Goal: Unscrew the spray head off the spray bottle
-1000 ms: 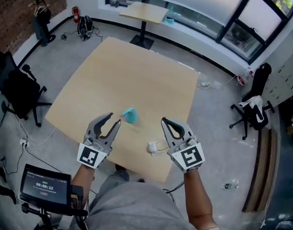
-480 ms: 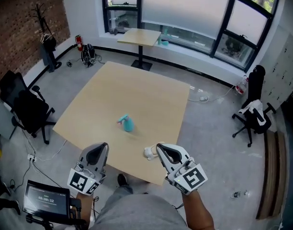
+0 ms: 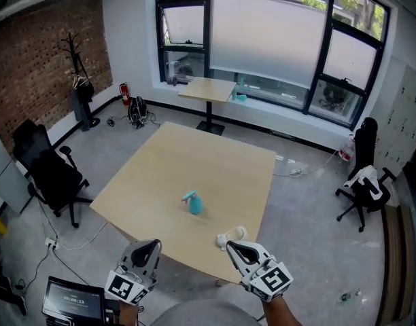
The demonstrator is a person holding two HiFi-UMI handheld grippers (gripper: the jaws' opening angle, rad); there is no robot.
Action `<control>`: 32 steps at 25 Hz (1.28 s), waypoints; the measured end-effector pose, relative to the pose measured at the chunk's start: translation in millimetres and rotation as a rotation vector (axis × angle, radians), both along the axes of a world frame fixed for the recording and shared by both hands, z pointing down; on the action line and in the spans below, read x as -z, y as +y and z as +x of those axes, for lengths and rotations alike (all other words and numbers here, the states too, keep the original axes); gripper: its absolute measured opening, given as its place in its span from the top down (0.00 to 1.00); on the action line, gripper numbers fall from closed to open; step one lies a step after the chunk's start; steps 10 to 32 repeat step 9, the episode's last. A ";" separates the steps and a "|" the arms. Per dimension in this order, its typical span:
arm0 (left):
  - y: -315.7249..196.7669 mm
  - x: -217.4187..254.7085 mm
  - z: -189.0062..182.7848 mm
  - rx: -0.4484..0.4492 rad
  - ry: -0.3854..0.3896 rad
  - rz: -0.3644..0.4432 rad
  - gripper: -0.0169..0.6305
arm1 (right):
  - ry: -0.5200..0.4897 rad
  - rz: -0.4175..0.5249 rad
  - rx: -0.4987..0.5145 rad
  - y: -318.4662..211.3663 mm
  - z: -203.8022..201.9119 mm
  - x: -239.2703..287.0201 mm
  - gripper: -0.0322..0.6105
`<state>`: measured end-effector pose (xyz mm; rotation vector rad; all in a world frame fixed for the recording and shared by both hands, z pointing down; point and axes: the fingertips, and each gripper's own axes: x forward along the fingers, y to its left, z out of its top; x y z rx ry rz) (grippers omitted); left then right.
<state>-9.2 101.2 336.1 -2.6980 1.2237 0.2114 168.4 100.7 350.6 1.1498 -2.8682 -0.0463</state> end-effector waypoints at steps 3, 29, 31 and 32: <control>11.9 -3.8 -13.5 -0.002 -0.004 -0.001 0.97 | -0.001 -0.019 -0.021 8.9 -8.3 -7.0 0.94; 34.2 -1.5 -59.7 0.003 0.003 -0.008 0.97 | 0.021 -0.057 -0.066 29.7 -41.4 -2.6 0.94; 34.2 -1.5 -59.7 0.003 0.003 -0.008 0.97 | 0.021 -0.057 -0.066 29.7 -41.4 -2.6 0.94; 34.2 -1.5 -59.7 0.003 0.003 -0.008 0.97 | 0.021 -0.057 -0.066 29.7 -41.4 -2.6 0.94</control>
